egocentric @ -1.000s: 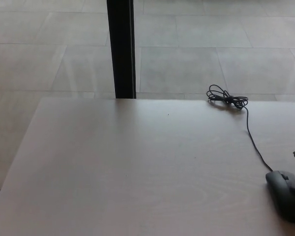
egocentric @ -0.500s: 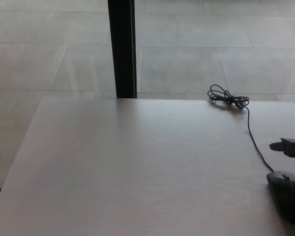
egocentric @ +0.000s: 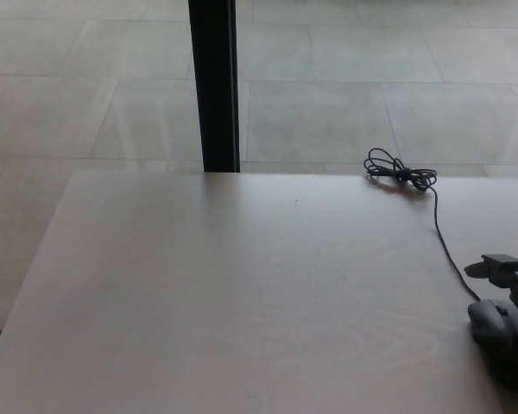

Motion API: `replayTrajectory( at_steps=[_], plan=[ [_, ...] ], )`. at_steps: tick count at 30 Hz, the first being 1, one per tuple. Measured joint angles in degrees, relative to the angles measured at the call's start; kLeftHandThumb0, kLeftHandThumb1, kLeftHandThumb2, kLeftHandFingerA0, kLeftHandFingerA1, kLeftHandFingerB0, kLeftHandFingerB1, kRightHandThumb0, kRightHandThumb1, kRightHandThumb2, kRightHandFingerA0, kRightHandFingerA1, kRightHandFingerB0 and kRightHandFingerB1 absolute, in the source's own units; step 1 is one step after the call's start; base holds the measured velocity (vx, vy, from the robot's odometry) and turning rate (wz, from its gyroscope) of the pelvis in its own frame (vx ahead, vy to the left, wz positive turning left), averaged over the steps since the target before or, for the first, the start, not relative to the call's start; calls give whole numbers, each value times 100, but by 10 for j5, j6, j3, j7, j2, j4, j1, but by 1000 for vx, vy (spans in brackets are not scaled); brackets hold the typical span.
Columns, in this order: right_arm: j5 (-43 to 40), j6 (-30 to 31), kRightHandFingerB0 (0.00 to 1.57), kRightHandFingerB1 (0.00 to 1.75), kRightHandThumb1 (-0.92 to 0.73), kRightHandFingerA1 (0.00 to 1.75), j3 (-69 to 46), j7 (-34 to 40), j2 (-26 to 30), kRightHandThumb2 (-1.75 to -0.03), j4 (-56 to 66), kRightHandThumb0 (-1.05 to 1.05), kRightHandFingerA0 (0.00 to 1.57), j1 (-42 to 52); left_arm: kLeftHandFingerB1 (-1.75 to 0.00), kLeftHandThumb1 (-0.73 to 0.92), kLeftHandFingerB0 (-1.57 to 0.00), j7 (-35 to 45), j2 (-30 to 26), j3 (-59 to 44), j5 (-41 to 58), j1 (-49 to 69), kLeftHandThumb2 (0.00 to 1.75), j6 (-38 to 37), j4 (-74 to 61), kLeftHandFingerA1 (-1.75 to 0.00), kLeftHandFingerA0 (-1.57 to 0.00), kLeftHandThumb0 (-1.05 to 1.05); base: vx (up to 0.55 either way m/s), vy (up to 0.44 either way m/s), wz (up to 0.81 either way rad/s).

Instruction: The robot uses its right fingers to click on the left button of the black mouse placed on the table.

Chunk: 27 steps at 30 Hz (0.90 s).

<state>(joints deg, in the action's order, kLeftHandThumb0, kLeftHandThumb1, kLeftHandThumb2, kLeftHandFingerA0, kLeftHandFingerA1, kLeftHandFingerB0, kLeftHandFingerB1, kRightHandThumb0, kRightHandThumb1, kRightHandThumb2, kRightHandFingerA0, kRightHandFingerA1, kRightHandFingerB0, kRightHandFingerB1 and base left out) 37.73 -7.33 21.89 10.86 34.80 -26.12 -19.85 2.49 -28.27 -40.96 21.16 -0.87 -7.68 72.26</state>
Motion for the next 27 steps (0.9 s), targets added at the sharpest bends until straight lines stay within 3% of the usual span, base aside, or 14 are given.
replayTrajectory(
  at_steps=[6,7,8,13,14,15,16,17,18,19,20,24,25,27],
  plan=[
    [11,0,36,50,-70,54,0,0,-7,-107,7,-77,26,5,-45,92,-57,0,0,1,3,-2,69,1,0,-56,-74,-88,0,0,0],
    [13,0,36,51,-70,55,0,0,-8,-108,7,-77,25,5,-51,76,-54,1,0,2,3,-2,87,1,0,-62,-72,-92,0,0,0],
    [14,0,37,51,-69,56,0,0,-9,-108,7,-76,27,5,-46,92,-57,1,0,2,3,-2,70,1,0,-57,-73,-88,0,0,0],
    [21,-3,36,51,-70,56,1,0,-15,-109,6,-79,27,5,-45,92,-56,1,0,4,4,-2,70,1,-1,-56,-70,-90,0,0,0],
    [22,-3,40,34,-85,51,1,0,-16,-66,6,-76,33,5,-57,73,-52,2,0,5,4,-2,111,1,-1,-65,-63,-86,0,0,0],
    [24,-3,40,34,-85,51,1,0,-17,-66,6,-77,32,5,-46,92,-56,2,0,5,4,-2,71,1,-1,-56,-67,-87,0,0,0],
    [25,-4,40,35,-83,51,1,0,-18,-67,6,-78,31,5,-46,92,-57,3,0,5,4,-2,71,1,-1,-56,-68,-87,0,0,0],
    [27,-4,36,52,-69,56,2,0,-19,-109,6,-77,24,5,-46,92,-57,3,0,5,5,-2,71,1,-1,-55,-68,-87,0,0,0],
    [27,-4,36,52,-69,56,2,0,-19,-109,6,-77,24,5,-46,92,-57,4,0,5,5,-2,71,1,-1,-55,-68,-87,0,0,0],
    [29,-4,35,51,-71,56,2,0,-19,-110,4,-78,24,5,-50,77,-54,4,0,5,5,-2,88,1,-1,-60,-67,-93,0,0,0],
    [31,-5,34,51,-71,55,2,0,-19,-109,-1,-78,24,5,-46,92,-57,4,0,5,5,-2,70,1,-1,-56,-73,-88,0,0,0],
    [35,-6,36,51,-69,55,0,0,-19,-107,-16,-77,26,6,-46,92,-58,4,0,5,6,-2,71,1,-1,-56,-75,-87,0,0,0],
    [34,-7,37,52,-68,55,-3,0,-18,-107,-18,-75,25,7,-51,76,-55,4,0,6,6,-2,88,1,-1,-61,-73,-93,0,0,0],
    [34,-10,35,51,-69,54,-8,0,-15,-107,-18,-76,23,11,-46,92,-58,4,0,6,6,-2,70,1,-1,-55,-73,-88,0,0,0]
  ],
)
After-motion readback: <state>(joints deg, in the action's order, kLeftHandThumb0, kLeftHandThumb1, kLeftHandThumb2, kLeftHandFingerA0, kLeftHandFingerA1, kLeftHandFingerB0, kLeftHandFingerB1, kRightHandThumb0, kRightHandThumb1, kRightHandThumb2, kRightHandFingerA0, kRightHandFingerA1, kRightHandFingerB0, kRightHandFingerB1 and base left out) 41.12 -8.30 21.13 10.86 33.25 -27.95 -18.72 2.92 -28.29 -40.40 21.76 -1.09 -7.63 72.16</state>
